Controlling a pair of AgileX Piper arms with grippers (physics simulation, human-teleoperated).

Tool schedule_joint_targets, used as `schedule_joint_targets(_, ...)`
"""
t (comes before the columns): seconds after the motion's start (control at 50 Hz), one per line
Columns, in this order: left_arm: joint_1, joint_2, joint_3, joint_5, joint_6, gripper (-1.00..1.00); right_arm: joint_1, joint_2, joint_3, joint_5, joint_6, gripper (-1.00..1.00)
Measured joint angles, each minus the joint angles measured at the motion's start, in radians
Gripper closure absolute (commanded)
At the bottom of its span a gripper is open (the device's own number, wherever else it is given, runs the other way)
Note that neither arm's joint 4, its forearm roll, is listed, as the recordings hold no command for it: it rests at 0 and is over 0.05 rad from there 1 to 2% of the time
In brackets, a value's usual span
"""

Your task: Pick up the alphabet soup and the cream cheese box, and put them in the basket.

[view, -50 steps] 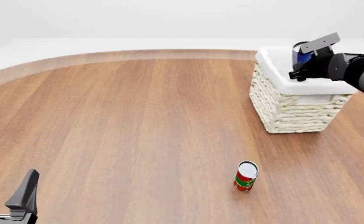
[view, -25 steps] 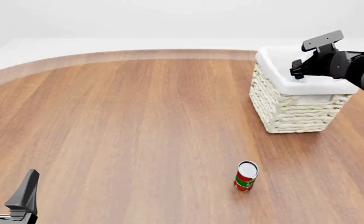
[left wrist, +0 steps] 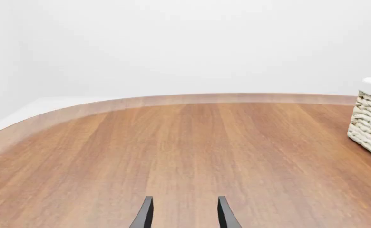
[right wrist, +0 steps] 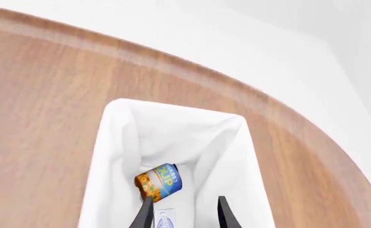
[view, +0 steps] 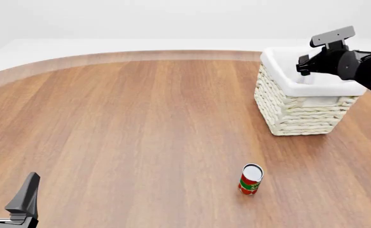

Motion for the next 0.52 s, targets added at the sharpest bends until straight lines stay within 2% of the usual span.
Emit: schedule_joint_targets(0.52,0.0,0.0,0.0,0.0,0.0,-1.0,0.023,-0.065,0.069,-0.1,0.047,-1.0)
